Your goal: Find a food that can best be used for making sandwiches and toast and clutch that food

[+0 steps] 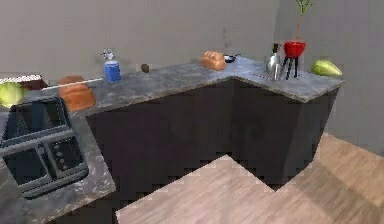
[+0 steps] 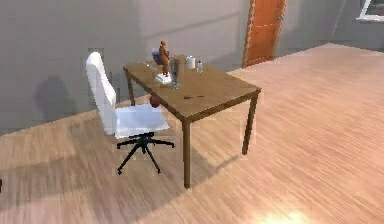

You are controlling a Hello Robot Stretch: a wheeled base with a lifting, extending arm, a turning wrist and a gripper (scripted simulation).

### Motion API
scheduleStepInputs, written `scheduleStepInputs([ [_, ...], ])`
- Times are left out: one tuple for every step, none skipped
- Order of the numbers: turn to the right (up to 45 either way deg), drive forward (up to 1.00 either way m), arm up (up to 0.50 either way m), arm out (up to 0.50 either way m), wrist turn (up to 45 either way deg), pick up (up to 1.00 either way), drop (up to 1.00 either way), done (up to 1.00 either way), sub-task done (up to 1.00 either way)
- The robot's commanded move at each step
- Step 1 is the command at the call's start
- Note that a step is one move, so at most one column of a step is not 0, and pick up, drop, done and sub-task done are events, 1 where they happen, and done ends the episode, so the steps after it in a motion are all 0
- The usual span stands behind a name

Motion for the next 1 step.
scheduleStepInputs([
  [0.0,1.00,0.00,0.00,0.0,0.00,0.00,0.00,0.00],
])
